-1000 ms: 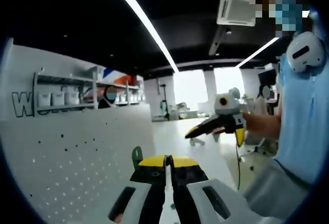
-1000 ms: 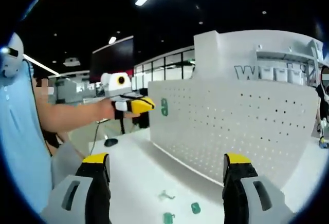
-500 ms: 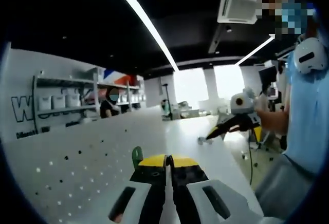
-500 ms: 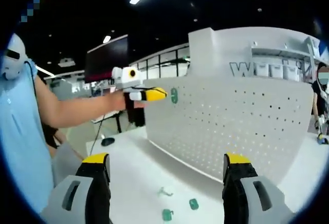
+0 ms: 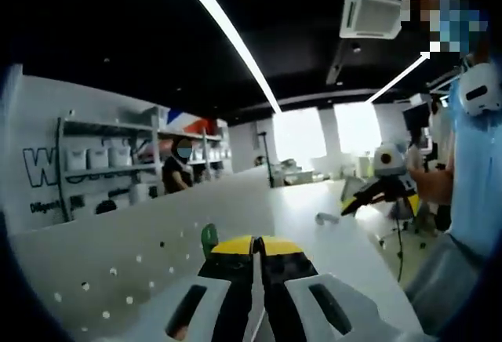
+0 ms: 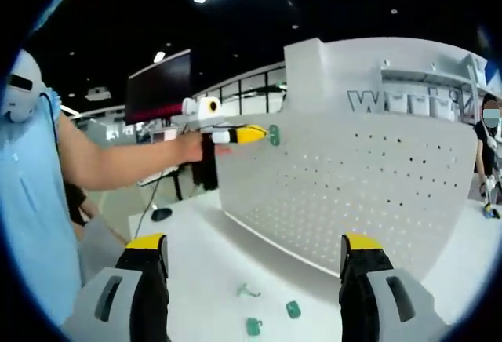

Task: Insert the hook assembly into the mounting plate slot until the hook locks in place.

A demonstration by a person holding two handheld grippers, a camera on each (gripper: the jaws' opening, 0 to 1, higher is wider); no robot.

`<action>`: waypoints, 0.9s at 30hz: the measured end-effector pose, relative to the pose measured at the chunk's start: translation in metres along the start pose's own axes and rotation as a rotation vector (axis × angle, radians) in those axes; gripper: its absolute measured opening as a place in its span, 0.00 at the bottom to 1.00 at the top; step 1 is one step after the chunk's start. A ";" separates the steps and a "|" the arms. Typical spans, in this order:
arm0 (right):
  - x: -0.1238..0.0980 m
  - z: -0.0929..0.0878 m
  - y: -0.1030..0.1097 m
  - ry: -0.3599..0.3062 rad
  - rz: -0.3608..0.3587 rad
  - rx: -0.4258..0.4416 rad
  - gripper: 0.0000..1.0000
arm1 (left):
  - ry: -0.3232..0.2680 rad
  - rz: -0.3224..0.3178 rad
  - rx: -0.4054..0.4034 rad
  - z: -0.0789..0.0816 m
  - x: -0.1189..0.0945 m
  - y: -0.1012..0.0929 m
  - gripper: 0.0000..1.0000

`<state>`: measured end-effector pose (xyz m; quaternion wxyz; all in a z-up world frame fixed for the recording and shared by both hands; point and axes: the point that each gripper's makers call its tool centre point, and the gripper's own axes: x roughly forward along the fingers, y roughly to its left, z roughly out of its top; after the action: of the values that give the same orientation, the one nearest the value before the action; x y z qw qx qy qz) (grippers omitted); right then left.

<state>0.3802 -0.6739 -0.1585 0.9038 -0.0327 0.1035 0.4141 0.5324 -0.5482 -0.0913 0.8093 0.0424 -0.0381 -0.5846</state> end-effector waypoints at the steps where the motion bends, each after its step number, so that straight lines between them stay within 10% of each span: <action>1: 0.000 0.000 0.000 0.001 -0.001 0.001 0.92 | -0.003 -0.003 -0.003 0.000 0.001 0.001 0.02; 27: 0.001 0.000 -0.001 0.001 -0.010 0.011 0.91 | 0.001 -0.011 -0.013 -0.003 0.007 0.018 0.02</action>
<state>0.3816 -0.6737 -0.1587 0.9060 -0.0286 0.1060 0.4089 0.5522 -0.5495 -0.0922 0.8064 0.0378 -0.0340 -0.5892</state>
